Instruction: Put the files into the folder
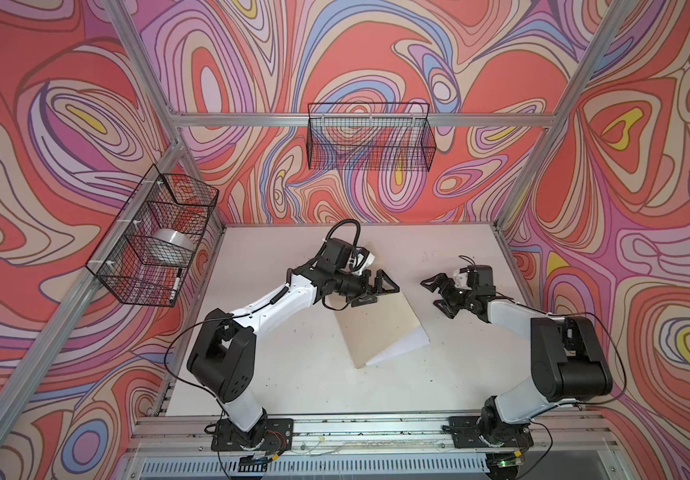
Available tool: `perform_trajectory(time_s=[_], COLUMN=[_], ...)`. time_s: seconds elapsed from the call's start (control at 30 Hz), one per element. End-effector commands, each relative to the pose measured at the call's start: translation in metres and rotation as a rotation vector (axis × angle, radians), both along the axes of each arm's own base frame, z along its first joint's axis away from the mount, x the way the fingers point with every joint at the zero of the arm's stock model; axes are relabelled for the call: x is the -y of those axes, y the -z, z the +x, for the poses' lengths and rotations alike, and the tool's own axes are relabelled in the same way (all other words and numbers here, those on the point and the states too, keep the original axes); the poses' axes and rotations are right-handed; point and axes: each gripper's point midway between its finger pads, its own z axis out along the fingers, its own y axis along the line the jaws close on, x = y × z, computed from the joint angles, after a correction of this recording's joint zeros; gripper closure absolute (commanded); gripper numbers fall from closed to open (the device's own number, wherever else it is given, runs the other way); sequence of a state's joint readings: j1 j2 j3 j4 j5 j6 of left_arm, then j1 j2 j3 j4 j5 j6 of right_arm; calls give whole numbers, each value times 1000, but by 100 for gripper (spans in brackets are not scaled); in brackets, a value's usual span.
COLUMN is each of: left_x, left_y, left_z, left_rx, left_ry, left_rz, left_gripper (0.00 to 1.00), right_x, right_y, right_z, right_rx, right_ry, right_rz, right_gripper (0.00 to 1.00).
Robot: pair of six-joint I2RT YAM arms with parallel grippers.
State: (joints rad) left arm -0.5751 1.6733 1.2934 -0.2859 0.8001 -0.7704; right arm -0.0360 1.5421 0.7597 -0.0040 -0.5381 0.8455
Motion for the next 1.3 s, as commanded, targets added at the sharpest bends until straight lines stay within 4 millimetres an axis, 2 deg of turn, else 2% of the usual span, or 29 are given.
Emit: perform_trajectory(time_s=[0.0,0.07,0.17,0.27,0.37,0.57,0.73,0.8,0.87,0.93,1.03,1.17,1.27], left_x=[-25,-50,-95,-116,-118,-115,-106,-103,-102,-102,-103,-107,-114], left_y=[-32,-18,18,50,80,123,145,149,148,142,119,101,109], left_z=[16,21,26,22,19,24,37,46,60,75,98,113,118], left_rx=[87,50,-24,-78,-123,-193,-231,-242,-235,-226,-185,-141,-153], left_ry=[-78,-140,-253,-300,-299,-290,-280,-276,-285,-297,-306,-305,-315], left_rz=[-5,-4,27,38,60,73,52,42,29,12,-18,6,38], left_gripper=[0,0,0,0,0,0,0,0,0,0,0,0,0], right_x=[4,-8,-29,-52,-68,-92,-108,-114,-125,-139,-151,-147,-139], right_y=[-8,-4,9,27,43,61,68,74,72,69,64,53,56], right_z=[-2,-4,-10,-18,-24,-33,-37,-36,-31,-24,-14,1,3], right_rx=[11,5,-12,-44,-70,-112,-130,-142,-127,-115,-101,-76,-96], right_ry=[-46,-123,-221,-300,-349,-396,-376,-364,-363,-375,-369,-318,-284], right_rz=[-77,-70,-63,-81,-114,-122,-48,-28,-3,17,30,-6,-42], right_gripper=[2,3,4,5,5,6,7,7,7,7,7,7,6])
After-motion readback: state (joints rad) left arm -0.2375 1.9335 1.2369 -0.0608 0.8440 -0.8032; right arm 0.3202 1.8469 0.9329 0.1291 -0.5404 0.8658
